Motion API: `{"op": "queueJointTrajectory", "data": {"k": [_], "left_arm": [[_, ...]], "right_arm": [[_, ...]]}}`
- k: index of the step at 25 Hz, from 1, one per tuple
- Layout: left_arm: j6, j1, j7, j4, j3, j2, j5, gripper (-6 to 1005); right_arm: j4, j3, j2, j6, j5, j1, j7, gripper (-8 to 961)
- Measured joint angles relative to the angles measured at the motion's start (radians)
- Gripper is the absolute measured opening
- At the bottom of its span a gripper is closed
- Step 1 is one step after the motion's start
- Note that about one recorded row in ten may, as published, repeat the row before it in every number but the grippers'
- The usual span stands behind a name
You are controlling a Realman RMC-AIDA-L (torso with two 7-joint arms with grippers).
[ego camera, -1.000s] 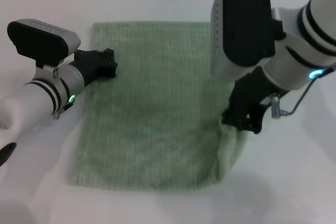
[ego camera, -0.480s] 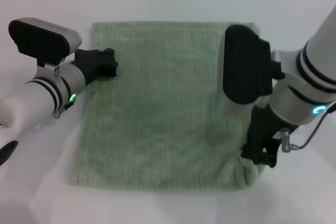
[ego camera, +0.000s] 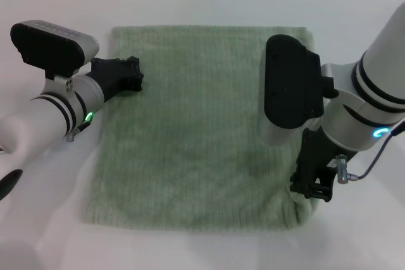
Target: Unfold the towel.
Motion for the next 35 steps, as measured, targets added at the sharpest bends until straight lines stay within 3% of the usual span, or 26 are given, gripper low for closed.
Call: {"op": "queueJointTrajectory", "data": {"k": [4,10,14,18,23,25,26,31,35], "left_arm": [[0.0,0.001,0.0,-0.006,0.0,0.0,0.0,105],[0.0,0.003,0.0,-0.012,0.0,0.0,0.0,108],[0.0,0.003,0.0,-0.012,0.0,0.0,0.0,110],[0.0,0.003,0.0,-0.012,0.0,0.0,-0.001,112],[0.0,0.003,0.0,-0.012,0.0,0.0,-0.001,115],[0.0,0.003,0.0,-0.012,0.003,0.0,0.0,115],[0.0,0.003,0.0,-0.012,0.003,0.0,0.0,116],[0.019,0.01,0.001,-0.012,-0.003,0.001,-0.001,118],[0.153,0.051,0.0,-0.012,-0.061,0.002,-0.003,120]], "right_arm": [[0.014,0.0,0.001,-0.002,0.002,0.016,0.004,54],[0.005,-0.01,0.002,-0.004,0.002,0.021,0.0,236],[-0.019,-0.002,0.002,-0.008,-0.003,0.02,-0.007,264],[-0.077,0.046,0.002,-0.113,-0.038,-0.004,-0.034,274],[-0.135,0.087,0.008,-0.435,-0.118,-0.07,-0.012,280],[-0.188,0.106,0.01,-0.626,-0.117,-0.144,-0.01,282],[-0.188,0.106,0.01,-0.626,-0.117,-0.144,-0.01,283],[-0.224,0.087,0.014,-0.936,-0.084,-0.256,-0.014,288],[-0.19,0.067,0.014,-1.211,-0.03,-0.324,-0.017,292]]}}
